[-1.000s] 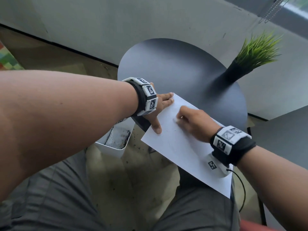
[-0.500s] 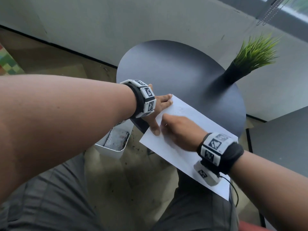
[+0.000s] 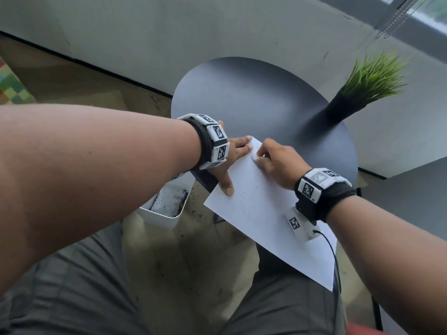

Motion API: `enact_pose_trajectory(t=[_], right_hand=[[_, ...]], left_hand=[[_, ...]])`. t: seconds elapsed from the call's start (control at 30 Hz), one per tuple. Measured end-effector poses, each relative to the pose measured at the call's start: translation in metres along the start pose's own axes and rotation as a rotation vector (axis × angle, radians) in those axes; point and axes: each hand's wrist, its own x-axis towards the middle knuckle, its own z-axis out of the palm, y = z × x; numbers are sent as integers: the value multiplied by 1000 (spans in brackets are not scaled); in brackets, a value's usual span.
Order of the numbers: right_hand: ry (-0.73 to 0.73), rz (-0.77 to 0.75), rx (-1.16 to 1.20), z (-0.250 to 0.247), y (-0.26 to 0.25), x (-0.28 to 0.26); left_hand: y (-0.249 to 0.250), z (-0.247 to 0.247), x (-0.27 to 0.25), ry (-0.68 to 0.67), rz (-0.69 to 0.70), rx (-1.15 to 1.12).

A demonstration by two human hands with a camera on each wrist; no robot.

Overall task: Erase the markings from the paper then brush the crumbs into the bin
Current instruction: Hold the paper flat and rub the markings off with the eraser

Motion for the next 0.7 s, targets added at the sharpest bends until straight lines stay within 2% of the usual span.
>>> enact_pose_trajectory(t=[0.03,0.07,0.13,0.17,0.2,0.23,0.33,0.37,0.43,0.5,0.53,0.6,0.7], right_hand=[[24,9,-19,2,0,-1],[36,-68,-52,6,-5,-5],[-62,-303,-77,17,-19,-21],[-134,-375,-90,18,-21,-28],[-168,-385,-93,15,-18,-28],[-146,-337,-86,10,-12,-23],[-7,-42,-25,-2,7,-4],[9,-56,-46,0,7,-5],[-32,-243,-91,8,-6,-21],[-185,-426,-123,13,-16,-42],[-254,-445,-130,11,-17,-46],[-225,-355,-96,4,-6,-36],[-43,-19,50,-4,15,-16]], left_hand=[[1,0,0,-1,3,2],[-1,1,2,-5,3,-8],[-3,3,4,-14,23,-39],[-5,3,5,-15,40,-30],[-4,1,3,-18,40,-25],[-2,-1,-1,-24,25,-21],[4,-9,-11,-49,-14,-6],[5,-11,-13,-53,-15,5],[3,-13,-14,-53,-7,-3],[1,-13,-13,-65,3,20],[1,-13,-13,-64,9,34],[1,-13,-13,-53,13,38],[2,-17,-15,-26,-4,-1]])
